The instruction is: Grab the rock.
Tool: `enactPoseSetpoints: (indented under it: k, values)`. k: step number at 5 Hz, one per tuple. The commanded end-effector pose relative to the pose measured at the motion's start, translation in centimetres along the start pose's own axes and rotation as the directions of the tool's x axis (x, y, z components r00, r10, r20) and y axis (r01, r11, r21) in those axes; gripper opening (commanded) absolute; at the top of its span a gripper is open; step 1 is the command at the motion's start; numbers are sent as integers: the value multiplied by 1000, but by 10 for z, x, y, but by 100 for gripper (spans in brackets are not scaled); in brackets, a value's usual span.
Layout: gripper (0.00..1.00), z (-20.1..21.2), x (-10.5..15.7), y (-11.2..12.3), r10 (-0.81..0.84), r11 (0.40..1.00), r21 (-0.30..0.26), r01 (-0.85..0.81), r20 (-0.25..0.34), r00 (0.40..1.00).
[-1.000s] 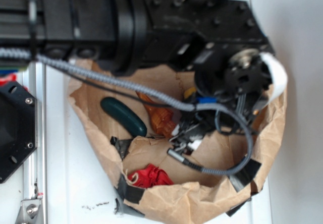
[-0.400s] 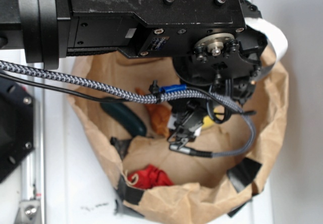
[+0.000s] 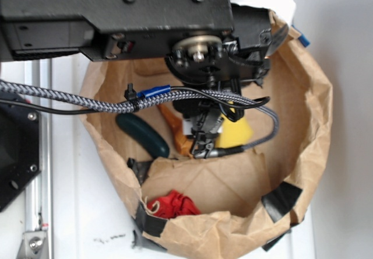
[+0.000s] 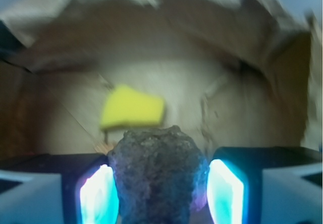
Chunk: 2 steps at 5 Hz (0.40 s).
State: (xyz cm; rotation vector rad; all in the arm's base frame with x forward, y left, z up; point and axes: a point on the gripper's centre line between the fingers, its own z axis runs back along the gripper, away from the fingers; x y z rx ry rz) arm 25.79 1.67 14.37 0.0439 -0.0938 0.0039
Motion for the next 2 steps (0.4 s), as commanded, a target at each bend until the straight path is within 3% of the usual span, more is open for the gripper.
enactPoseSetpoints:
  k: [1,2]
  values:
    - [0,17,4,-11,67,998,11,-67,-6,998]
    - [0,16,6,-11,74,997,-36,-75,-17,997]
